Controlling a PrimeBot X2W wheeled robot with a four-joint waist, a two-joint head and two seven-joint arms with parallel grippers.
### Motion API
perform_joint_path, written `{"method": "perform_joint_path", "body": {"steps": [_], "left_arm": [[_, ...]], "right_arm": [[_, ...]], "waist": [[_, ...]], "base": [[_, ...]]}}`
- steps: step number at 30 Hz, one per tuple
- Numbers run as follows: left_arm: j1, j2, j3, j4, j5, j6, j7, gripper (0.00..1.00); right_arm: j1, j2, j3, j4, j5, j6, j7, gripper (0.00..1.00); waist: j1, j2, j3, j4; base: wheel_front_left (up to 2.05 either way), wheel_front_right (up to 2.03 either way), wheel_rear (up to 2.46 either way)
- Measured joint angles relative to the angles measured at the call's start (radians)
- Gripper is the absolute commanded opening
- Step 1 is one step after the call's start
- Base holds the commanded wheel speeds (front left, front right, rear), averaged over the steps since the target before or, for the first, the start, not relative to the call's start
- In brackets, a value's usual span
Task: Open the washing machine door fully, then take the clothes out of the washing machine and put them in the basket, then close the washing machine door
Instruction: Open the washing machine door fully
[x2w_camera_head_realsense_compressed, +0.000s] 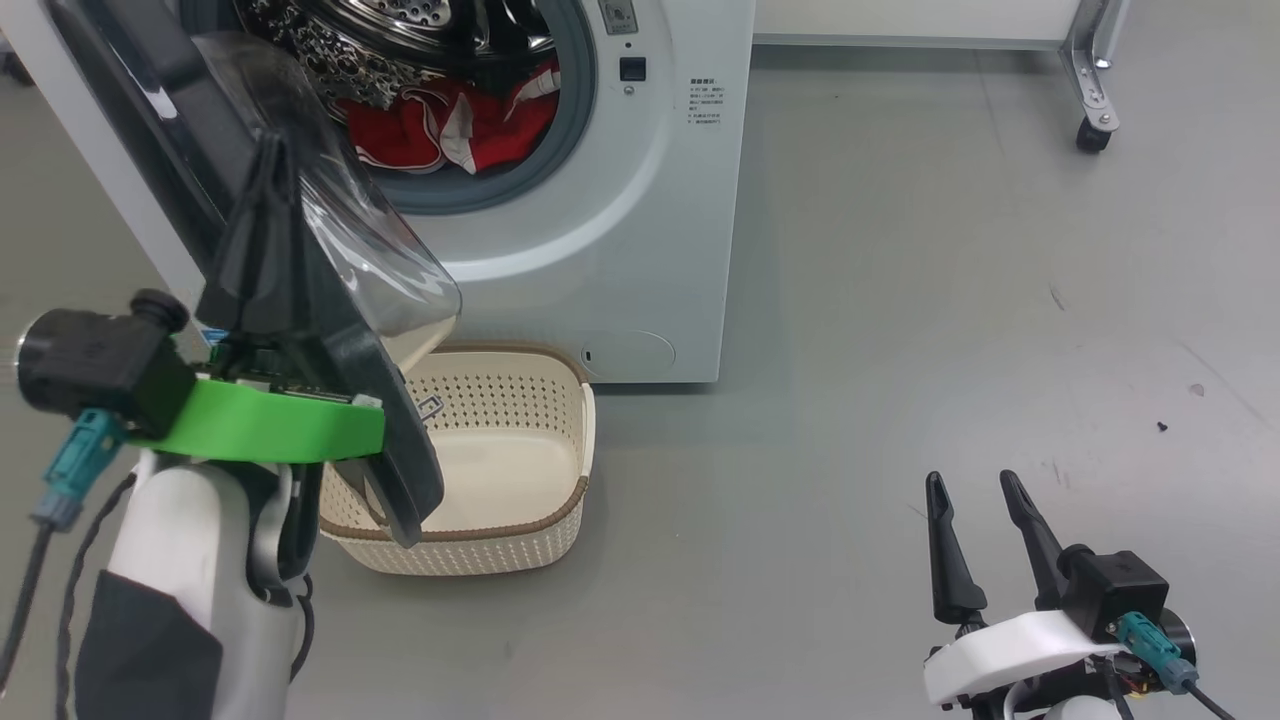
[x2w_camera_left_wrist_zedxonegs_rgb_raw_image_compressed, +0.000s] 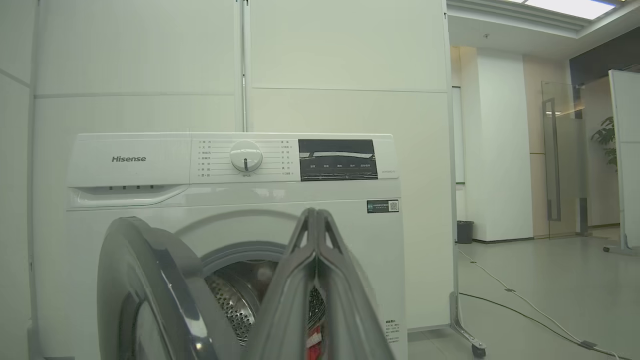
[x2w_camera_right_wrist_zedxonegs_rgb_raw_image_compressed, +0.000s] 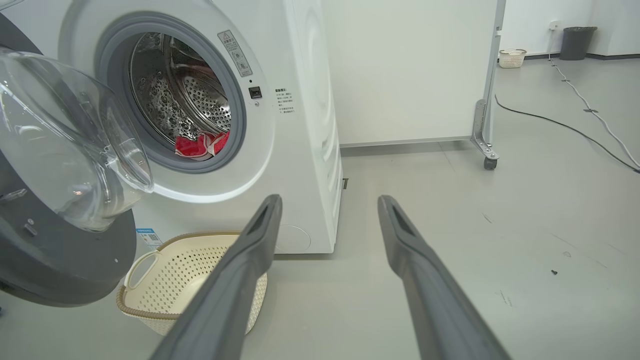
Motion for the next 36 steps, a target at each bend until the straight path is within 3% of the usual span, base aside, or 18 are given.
{"method": "perform_joint_path", "body": {"steps": [14,23,36], "left_arm": [[0.05,-0.006,-0.168,0.073,-0.038,0.0,0.118,0.0],[0.121,0.003,-0.198,0.195,-0.054,0.0,0.19,0.0],[0.139,-0.001,-0.155,0.273,-0.092,0.0,0.191,0.0]], "right_arm": [[0.0,0.009,-0.015,0.009,-0.01,0.012,0.0,1.0],[0.0,0.019,-0.024,0.015,-0.017,0.017,0.0,1.0],[0.0,0.026,-0.026,0.02,-0.03,0.028,0.0,1.0]], "waist": [[0.0,0.0,-0.001,-0.031],[0.0,0.0,0.001,-0.049],[0.0,0.0,0.02,-0.066]], "base": [[0.0,0.0,0.0],[0.0,0.0,0.0],[0.0,0.0,0.0]]}}
